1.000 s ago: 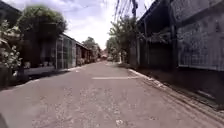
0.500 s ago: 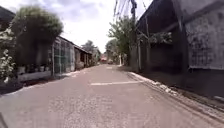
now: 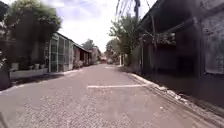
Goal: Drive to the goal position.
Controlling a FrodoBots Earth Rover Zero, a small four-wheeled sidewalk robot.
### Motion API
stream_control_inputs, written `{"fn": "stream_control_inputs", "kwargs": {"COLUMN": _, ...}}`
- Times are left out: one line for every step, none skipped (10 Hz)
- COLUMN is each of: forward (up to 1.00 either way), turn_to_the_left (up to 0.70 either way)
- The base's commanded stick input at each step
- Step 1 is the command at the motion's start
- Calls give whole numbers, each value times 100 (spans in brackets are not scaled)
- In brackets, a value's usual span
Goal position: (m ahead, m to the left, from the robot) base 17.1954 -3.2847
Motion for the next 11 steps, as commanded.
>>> {"fn": "stream_control_inputs", "kwargs": {"forward": 70, "turn_to_the_left": 0}}
{"fn": "stream_control_inputs", "kwargs": {"forward": 70, "turn_to_the_left": 0}}
{"fn": "stream_control_inputs", "kwargs": {"forward": 70, "turn_to_the_left": 0}}
{"fn": "stream_control_inputs", "kwargs": {"forward": 70, "turn_to_the_left": 0}}
{"fn": "stream_control_inputs", "kwargs": {"forward": 70, "turn_to_the_left": 0}}
{"fn": "stream_control_inputs", "kwargs": {"forward": 70, "turn_to_the_left": 0}}
{"fn": "stream_control_inputs", "kwargs": {"forward": 70, "turn_to_the_left": 0}}
{"fn": "stream_control_inputs", "kwargs": {"forward": 70, "turn_to_the_left": 0}}
{"fn": "stream_control_inputs", "kwargs": {"forward": 70, "turn_to_the_left": 0}}
{"fn": "stream_control_inputs", "kwargs": {"forward": 70, "turn_to_the_left": 0}}
{"fn": "stream_control_inputs", "kwargs": {"forward": 70, "turn_to_the_left": 0}}
